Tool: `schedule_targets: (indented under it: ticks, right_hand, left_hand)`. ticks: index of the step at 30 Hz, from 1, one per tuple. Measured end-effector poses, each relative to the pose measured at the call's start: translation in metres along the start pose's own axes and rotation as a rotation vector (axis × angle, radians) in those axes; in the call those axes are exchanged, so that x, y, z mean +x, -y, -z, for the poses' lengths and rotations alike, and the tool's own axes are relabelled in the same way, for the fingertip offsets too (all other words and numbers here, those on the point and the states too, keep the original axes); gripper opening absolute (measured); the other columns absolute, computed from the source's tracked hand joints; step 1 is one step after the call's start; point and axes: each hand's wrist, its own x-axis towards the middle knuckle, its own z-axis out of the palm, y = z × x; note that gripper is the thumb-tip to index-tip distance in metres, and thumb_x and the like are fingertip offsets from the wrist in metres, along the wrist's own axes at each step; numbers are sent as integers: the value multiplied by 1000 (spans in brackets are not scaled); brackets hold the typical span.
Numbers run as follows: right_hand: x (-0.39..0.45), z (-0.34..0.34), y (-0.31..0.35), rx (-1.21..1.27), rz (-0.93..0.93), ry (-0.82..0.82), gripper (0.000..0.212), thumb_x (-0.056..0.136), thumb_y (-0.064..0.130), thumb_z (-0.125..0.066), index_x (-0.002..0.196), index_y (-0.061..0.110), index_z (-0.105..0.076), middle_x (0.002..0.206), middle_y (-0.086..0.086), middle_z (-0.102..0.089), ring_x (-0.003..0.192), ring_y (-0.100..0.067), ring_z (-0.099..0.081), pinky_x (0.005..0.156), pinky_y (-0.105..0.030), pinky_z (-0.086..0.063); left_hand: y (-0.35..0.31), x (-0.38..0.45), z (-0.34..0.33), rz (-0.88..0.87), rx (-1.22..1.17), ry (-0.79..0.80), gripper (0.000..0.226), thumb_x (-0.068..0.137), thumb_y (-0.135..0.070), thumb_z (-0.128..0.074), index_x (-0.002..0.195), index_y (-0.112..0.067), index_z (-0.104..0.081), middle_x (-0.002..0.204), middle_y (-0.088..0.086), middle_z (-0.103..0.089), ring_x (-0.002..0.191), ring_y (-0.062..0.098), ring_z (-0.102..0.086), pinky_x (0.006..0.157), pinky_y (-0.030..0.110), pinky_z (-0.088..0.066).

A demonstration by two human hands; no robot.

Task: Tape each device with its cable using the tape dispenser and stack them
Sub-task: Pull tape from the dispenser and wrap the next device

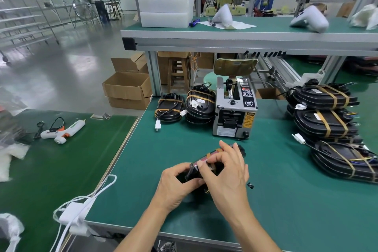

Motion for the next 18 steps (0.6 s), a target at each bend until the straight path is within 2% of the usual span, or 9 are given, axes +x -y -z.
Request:
schedule_targets:
  ticks: [3, 7, 11, 15, 18]
  right_hand:
    - [-1, -5, -3, 25, -2, -28, 14, 91, 27, -74, 88, 31, -60, 150, 24, -43, 154, 6, -2, 127, -49, 1]
    - [-2, -14, -5, 32, 16, -111, 15, 94, 23, -68, 90, 31, -56, 141, 25, -45, 153, 5, -6, 126, -54, -1]
    - [-4, -14, -10, 4, 57, -109, 20, 91, 36, -73, 93, 34, -53, 143, 25, -44, 153, 7, -5, 126, -53, 5]
    - [-4, -11, -10, -25, 42, -85, 35, 78, 50, -79, 93, 38, -49, 146, 23, -41, 154, 4, -3, 126, -51, 6]
    - [-4, -11, -7, -39, 36, -73, 44, 72, 52, -82, 93, 39, -45, 143, 26, -39, 154, 4, -2, 126, -50, 5]
  left_hand:
    - [1, 0, 0, 13, 18, 6, 42, 78, -45, -91, 116, -27, -84, 111, -1, -83, 109, 24, -76, 100, 45, -59]
    - [2, 0, 1, 10, 54, 2, 38, 77, -44, -90, 113, -35, -83, 106, -6, -83, 99, 10, -76, 90, 25, -56]
    - [5, 2, 1, 6, 53, 23, 44, 79, -50, -90, 119, -33, -82, 111, -6, -83, 107, 15, -76, 95, 31, -58]
    - [4, 1, 0, -8, 33, 20, 54, 78, -67, -86, 120, -33, -82, 106, -6, -83, 96, 5, -73, 87, 21, -55]
    - [5, 1, 1, 6, 41, 11, 48, 78, -60, -90, 114, -28, -83, 99, -4, -81, 91, 6, -70, 85, 26, -56]
